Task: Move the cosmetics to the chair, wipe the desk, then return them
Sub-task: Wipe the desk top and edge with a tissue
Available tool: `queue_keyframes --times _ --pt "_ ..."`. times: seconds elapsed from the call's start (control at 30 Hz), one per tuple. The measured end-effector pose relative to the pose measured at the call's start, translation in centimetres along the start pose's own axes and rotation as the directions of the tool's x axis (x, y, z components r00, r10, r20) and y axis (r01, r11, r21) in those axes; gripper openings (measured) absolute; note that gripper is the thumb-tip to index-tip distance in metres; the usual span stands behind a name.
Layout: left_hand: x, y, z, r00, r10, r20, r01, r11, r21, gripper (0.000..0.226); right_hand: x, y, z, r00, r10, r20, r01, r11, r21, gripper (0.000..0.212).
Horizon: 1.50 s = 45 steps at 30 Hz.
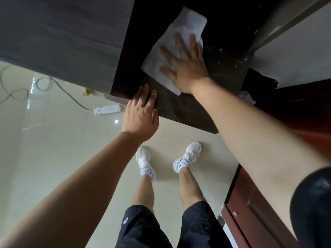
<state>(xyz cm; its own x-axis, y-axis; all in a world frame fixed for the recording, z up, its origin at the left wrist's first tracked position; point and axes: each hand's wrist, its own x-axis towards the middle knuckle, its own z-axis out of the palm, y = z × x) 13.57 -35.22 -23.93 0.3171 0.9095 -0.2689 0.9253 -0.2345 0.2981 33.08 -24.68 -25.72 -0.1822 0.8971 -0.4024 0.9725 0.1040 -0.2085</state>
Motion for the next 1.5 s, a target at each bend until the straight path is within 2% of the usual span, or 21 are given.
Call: queue_keyframes --times 0.1,0.2,0.33,0.43,0.6,0.73,0.83,0.9,1.07,1.2,1.37,1.5 --pt "0.0 0.0 0.0 1.0 -0.003 -0.002 0.003 1.0 0.007 0.058 0.2 2.0 -0.5 0.993 0.113 -0.019 -0.112 0.993 0.041 0.067" --pt "-0.1 0.0 0.1 1.0 -0.011 0.004 0.011 1.0 0.008 0.057 -3.8 4.4 1.2 0.967 0.247 -0.062 -0.243 0.967 0.076 0.068" --pt "-0.1 0.1 0.2 1.0 -0.007 0.007 0.007 1.0 0.003 0.058 -13.0 4.4 5.1 0.958 0.235 -0.162 -0.228 0.972 0.063 0.064" --pt "-0.2 0.0 0.3 1.0 -0.014 0.003 0.014 1.0 0.006 0.058 -16.5 2.8 7.6 0.959 0.243 -0.149 -0.235 0.97 0.069 0.063" --pt "-0.2 0.0 0.3 1.0 -0.011 0.026 0.011 1.0 0.008 0.058 -12.8 4.5 5.9 0.97 0.186 -0.155 -0.181 0.982 0.046 0.07" --pt "-0.2 0.0 0.5 1.0 -0.015 0.018 0.014 1.0 0.025 0.058 -5.5 7.0 2.2 0.958 0.264 -0.11 -0.255 0.963 0.087 0.075" --pt "-0.2 0.0 0.7 1.0 -0.016 0.015 0.015 1.0 0.026 0.057 -3.3 7.1 1.3 0.941 0.319 -0.115 -0.31 0.946 0.094 0.076" --pt "-0.2 -0.1 0.7 1.0 -0.006 0.015 0.006 1.0 0.024 0.058 -4.8 5.8 2.0 0.935 0.332 -0.123 -0.32 0.941 0.109 0.076" --pt "-0.3 0.1 0.7 1.0 -0.021 0.016 0.02 1.0 0.023 0.06 -14.3 1.9 6.7 0.943 0.252 -0.216 -0.241 0.968 0.073 0.068" --pt "-0.2 0.1 0.8 1.0 -0.012 0.011 0.012 1.0 0.029 0.061 -14.7 4.4 6.6 0.966 0.187 -0.179 -0.19 0.982 0.002 0.071" --pt "-0.3 -0.1 1.0 1.0 -0.012 0.011 0.012 0.999 0.036 0.061 -8.4 8.5 3.2 0.908 0.372 -0.194 -0.361 0.928 0.09 0.077" --pt "-0.3 -0.3 1.1 1.0 -0.002 0.004 0.002 0.999 0.042 0.059 -9.1 7.2 3.3 0.888 0.422 -0.184 -0.403 0.906 0.131 0.077"
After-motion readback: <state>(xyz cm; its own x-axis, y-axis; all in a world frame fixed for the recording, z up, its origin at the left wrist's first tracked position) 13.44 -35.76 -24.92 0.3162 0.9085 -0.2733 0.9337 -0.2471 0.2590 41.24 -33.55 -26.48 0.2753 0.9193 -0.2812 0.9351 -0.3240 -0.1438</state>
